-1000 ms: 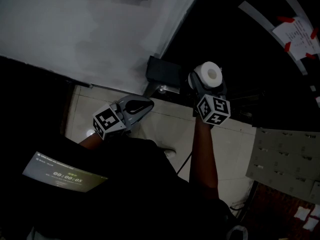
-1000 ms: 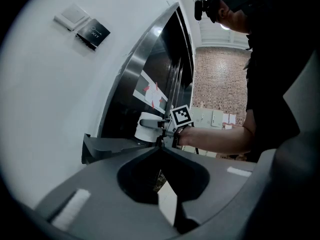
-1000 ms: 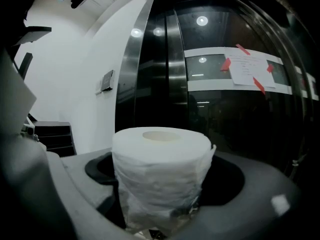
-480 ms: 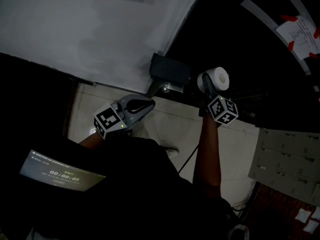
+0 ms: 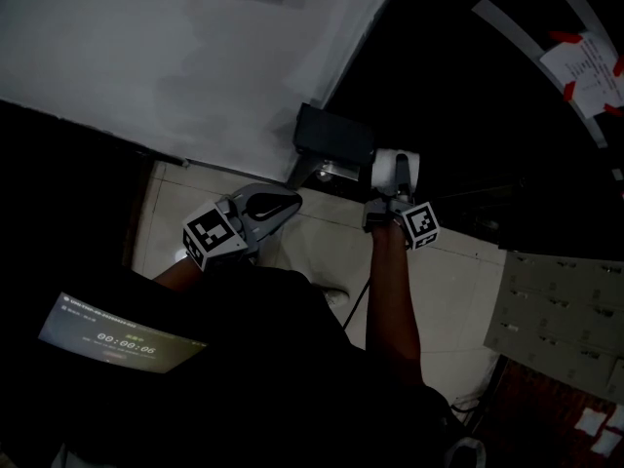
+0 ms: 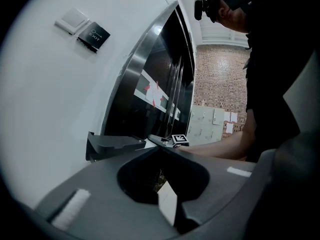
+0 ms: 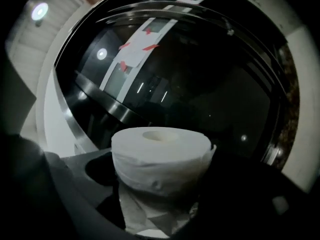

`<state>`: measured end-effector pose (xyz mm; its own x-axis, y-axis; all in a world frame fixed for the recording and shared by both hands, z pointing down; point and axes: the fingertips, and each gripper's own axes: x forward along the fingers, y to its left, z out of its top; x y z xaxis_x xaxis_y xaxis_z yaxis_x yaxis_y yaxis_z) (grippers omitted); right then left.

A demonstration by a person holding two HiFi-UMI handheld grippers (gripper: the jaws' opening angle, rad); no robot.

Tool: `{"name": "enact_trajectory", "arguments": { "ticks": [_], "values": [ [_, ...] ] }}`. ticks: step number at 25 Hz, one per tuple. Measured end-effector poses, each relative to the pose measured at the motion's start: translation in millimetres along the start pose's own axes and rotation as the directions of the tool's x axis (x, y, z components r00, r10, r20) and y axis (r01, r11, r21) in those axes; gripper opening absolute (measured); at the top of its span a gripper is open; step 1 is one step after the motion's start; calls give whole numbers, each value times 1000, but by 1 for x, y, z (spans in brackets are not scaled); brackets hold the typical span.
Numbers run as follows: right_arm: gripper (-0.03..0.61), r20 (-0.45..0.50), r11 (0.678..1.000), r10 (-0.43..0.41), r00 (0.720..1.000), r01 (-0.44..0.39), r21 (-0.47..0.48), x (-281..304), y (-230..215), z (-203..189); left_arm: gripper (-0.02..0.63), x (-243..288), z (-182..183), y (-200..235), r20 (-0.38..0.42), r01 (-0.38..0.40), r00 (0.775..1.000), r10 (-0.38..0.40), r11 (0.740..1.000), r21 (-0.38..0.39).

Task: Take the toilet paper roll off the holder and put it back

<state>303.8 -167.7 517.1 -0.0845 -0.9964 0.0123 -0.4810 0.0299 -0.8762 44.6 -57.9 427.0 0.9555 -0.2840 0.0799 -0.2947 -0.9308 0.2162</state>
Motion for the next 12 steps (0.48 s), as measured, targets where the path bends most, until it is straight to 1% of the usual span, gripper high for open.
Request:
{"name": "enact_trajectory", "arguments": {
  "ticks": [1,2,4,5,8,12],
  "values": [
    [466,20,997,1,1000,-3,82,-1,-7,-4,0,0,0,0,-1,0,1000,0,1000,0],
    [466,42,986,-2,999,-5,165,-1,-13,-9,0,0,0,0,-2,1,1000,-1,1000,-1],
    [466,78,953,-18,997,-6,304,-3,-21,-18,0,0,0,0,-2,3,1000,-3,1000,-3],
    [466,88,937,-26,996,-7,350,-3,-23,-22,0,0,0,0,-2,3,1000,-3,1000,-4],
    [465,91,905,-28,995,-14,426,-2,-26,-36,0,-1,1,-1,-3,2,1000,-2,1000,-9],
    [466,80,882,-22,997,-18,471,-1,-26,-51,0,-2,-1,1,-2,-1,1000,1,1000,-5]
  ]
}}
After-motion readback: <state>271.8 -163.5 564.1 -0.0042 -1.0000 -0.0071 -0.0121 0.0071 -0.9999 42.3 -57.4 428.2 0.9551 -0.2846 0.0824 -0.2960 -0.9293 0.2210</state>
